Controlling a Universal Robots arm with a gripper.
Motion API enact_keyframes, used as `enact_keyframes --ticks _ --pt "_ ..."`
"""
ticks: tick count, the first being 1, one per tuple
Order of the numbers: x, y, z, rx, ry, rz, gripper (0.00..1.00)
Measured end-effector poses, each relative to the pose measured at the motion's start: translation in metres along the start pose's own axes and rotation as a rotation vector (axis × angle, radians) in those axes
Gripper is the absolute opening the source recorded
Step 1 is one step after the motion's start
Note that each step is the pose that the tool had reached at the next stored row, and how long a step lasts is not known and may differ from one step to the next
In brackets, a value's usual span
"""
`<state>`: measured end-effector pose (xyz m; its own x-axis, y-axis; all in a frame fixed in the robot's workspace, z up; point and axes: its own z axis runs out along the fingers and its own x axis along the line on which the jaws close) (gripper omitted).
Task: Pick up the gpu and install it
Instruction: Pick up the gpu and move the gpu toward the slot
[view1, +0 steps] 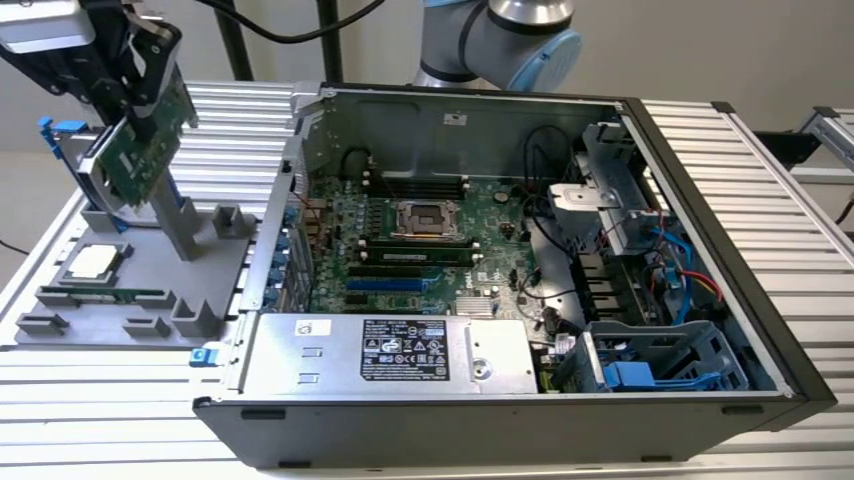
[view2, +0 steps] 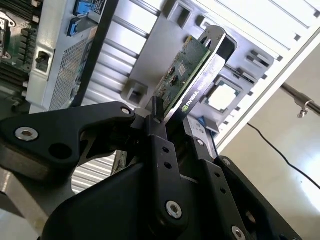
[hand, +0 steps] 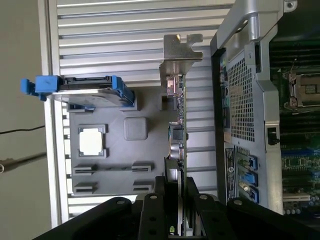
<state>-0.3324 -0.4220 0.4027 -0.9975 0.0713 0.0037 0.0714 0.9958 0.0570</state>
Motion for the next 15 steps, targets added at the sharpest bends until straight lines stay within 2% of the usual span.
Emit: enact_keyframes --ticks 15 --pt "0.0 0.0008 -0.0138 0.0 0.0 0.0 0.0"
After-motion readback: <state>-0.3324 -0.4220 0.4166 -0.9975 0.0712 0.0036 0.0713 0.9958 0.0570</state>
